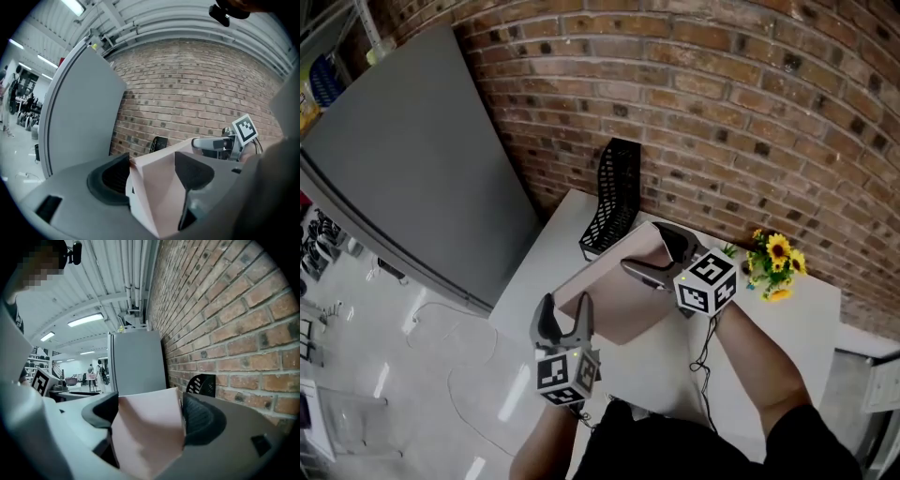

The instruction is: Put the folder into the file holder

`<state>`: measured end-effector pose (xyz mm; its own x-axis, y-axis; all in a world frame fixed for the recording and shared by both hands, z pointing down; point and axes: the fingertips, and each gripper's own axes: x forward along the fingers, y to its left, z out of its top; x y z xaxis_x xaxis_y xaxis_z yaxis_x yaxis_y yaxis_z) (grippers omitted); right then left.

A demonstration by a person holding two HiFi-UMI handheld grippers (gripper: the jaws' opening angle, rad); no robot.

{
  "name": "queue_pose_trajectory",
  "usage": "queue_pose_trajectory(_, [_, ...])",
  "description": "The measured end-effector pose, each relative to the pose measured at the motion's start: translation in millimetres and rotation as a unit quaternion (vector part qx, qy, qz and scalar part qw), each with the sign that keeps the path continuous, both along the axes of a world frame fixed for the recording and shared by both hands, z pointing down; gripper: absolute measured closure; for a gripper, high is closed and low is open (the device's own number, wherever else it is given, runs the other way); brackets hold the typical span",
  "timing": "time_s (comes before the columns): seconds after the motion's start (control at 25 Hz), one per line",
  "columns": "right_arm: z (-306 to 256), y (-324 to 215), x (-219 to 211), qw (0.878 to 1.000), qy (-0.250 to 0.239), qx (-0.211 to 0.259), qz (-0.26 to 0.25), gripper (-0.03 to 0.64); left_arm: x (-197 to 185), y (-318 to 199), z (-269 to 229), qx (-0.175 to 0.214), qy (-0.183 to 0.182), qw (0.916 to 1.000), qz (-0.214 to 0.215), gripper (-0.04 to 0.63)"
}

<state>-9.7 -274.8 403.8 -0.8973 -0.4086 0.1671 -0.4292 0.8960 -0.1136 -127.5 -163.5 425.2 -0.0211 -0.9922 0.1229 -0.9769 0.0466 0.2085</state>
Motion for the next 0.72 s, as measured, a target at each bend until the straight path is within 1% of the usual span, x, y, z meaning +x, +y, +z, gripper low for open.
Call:
queue_pose_trajectory(0.16, [-5, 2, 15, 1.0, -0.014, -0.016, 0.012, 0.181, 14, 1, -8, 0.009, -0.036, 0.9991, 0.018, 0.29])
queue_pose_trajectory(0.28, [-6, 2, 29, 0.997, -0.049, -0.05, 0.028, 0.16, 28, 6, -10, 0.019, -0.063, 0.9972, 0.036, 0.29])
queue_pose_trajectory(0.4, [-6, 0, 43, 0.993, -0.074, -0.077, 0.05, 0.186, 40, 11, -13, 0.029, -0.078, 0.9952, 0.052, 0.29])
queue_pose_trajectory(0.48, [-5, 0, 50, 0.992, -0.077, -0.086, 0.059, 0.202, 48, 15, -15, 0.032, -0.085, 0.9941, 0.059, 0.291])
queue_pose_trajectory(0.72, [-3, 10, 64, 0.992, -0.061, -0.094, 0.062, 0.192, 62, 26, -17, 0.036, -0.091, 0.9926, 0.072, 0.29])
